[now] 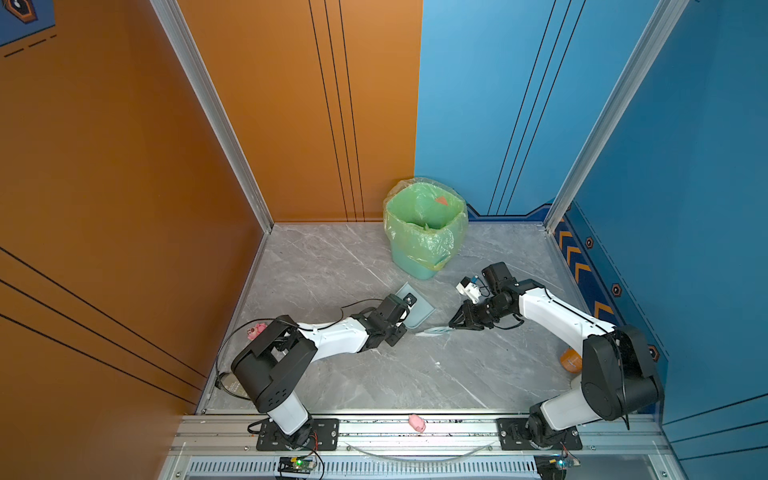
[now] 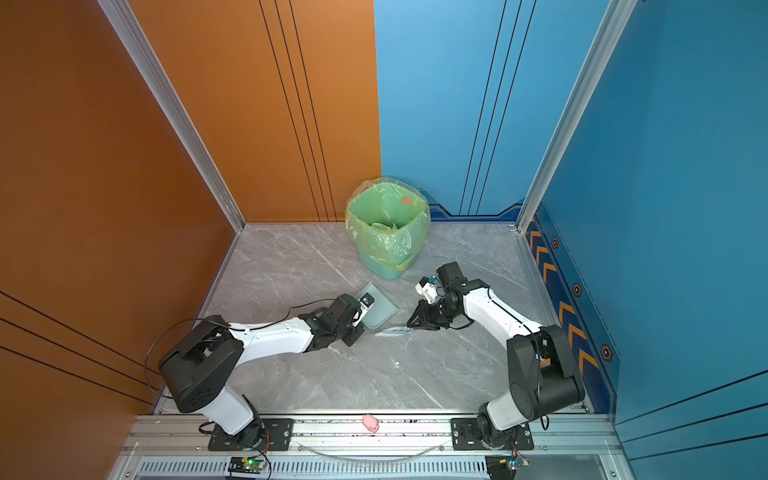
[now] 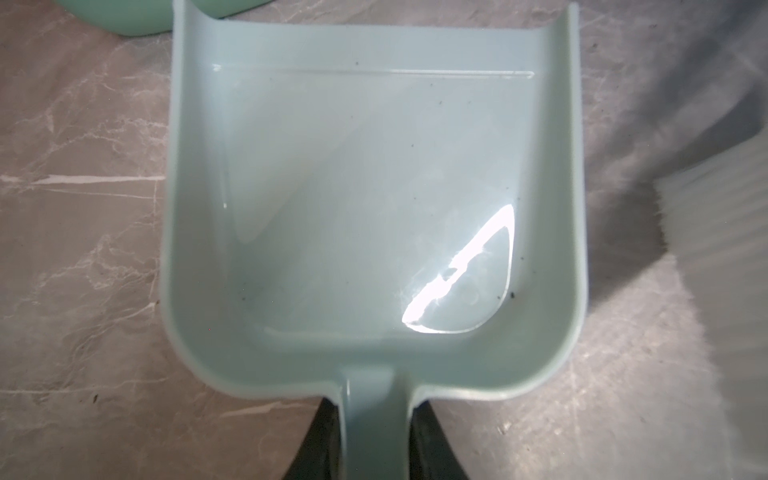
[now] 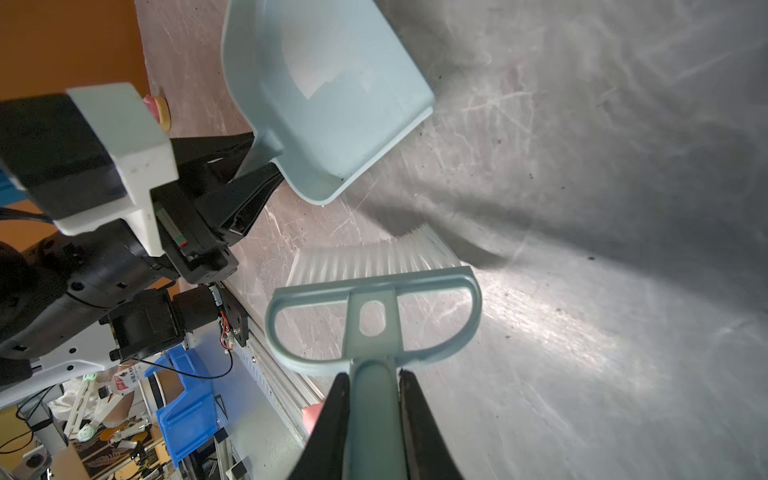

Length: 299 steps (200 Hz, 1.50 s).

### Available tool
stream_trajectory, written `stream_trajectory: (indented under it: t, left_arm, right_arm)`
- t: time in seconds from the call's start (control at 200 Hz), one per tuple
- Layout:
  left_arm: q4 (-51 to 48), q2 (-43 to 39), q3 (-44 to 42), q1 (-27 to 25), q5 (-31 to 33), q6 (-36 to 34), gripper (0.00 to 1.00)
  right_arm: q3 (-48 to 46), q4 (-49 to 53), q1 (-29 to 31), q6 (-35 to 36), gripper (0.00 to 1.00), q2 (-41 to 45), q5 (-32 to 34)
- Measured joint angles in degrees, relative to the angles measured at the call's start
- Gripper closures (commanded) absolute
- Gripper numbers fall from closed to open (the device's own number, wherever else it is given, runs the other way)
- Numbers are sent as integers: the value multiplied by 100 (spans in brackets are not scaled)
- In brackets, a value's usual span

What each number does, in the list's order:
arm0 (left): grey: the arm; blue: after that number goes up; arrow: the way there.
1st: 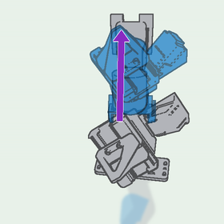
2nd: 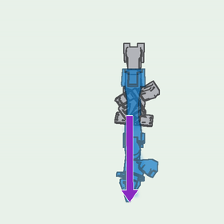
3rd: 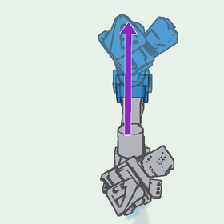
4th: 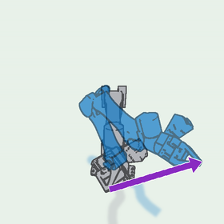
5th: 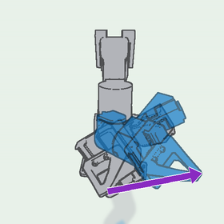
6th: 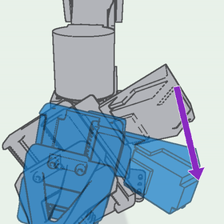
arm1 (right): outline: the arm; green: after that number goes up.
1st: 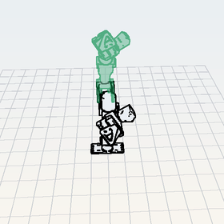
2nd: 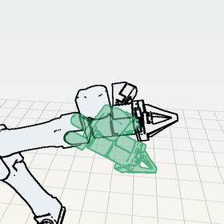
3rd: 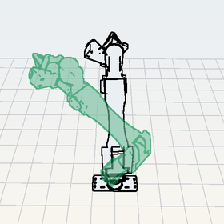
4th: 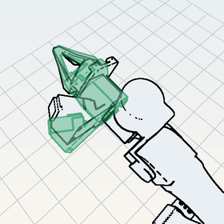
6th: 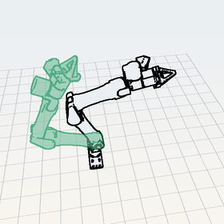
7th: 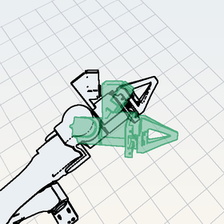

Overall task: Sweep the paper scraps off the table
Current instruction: 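Set the brush with the right gripper onto the dustpan while the left gripper releases it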

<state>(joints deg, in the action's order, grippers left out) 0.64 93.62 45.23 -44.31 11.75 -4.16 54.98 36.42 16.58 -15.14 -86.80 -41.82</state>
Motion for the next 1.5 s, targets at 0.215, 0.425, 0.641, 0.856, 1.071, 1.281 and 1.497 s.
stream_trajectory:
  t: [0.215,0.425,0.641,0.856,1.071,1.281,1.497]
  left_arm:
    - [-2,0,35,-2,105,83,43]
    - [-20,0,35,-2,140,103,38]
    - [-133,-61,35,-2,173,101,30]
    - [-376,-564,35,-2,199,83,15]
    - [-514,-1193,33,0,216,70,1]
    - [-514,-1668,-127,61,229,79,2]
    - [-503,-1810,-295,205,234,184,2]
  right_arm:
    - [7,0,-55,17,88,-11,-2]
    - [7,-11,-55,17,88,-9,-2]
    - [0,-260,-55,20,87,133,24]
    - [-289,-911,-52,11,88,964,293]
    - [-678,-1674,35,-13,88,1709,1019]
    - [-1163,-2463,549,-101,88,1832,2022]
    - [-1519,-3174,988,-210,85,1814,2872]
